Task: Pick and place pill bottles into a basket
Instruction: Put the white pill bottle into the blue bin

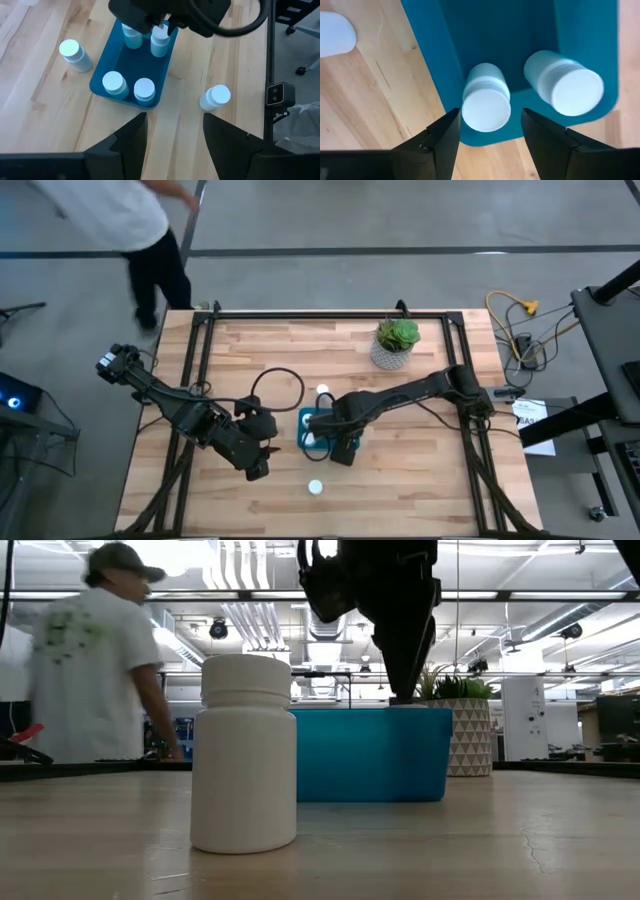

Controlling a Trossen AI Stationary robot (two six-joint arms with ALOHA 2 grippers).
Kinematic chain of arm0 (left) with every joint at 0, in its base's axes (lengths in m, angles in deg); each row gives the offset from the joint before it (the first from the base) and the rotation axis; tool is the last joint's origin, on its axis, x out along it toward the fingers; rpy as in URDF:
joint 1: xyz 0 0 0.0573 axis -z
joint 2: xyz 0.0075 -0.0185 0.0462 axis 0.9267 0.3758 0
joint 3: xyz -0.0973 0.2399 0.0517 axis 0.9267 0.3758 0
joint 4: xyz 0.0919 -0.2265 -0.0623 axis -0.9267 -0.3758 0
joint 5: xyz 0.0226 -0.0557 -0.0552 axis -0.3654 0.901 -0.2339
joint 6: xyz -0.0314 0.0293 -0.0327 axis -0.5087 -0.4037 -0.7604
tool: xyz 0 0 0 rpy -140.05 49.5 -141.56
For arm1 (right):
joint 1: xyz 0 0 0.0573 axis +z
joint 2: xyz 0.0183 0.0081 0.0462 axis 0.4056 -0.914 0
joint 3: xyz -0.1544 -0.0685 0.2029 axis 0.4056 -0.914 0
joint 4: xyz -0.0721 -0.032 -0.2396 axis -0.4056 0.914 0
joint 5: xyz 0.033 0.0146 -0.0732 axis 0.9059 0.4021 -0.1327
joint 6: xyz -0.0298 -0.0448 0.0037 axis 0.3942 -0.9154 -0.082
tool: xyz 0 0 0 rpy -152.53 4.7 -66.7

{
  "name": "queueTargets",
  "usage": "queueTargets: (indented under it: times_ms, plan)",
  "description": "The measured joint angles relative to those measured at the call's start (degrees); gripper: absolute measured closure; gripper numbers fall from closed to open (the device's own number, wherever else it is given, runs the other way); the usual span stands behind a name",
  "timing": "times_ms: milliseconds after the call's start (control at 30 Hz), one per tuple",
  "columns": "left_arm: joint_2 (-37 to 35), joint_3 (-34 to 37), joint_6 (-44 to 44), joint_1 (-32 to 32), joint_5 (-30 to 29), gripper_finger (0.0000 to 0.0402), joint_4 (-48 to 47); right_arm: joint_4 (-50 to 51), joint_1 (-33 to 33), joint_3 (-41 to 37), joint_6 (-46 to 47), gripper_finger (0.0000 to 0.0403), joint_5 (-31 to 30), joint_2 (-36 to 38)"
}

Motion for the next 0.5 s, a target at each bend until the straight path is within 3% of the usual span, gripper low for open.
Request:
queueTargets:
  times_ms: [267,367,500]
  plan:
    - [0.00,0.00,0.13,0.02,-0.02,0.0226,0.04,1.14,0.17,1.25,2.64,0.0202,-1.94,3.18]
    - [-0.04,0.24,0.42,-0.12,-0.57,0.0226,0.16,1.46,0.92,1.23,5.40,0.0202,-7.89,6.44]
    - [-0.04,1.30,5.38,-0.55,-2.76,0.0226,0.27,3.18,3.40,-0.54,11.14,0.0207,-20.79,13.01]
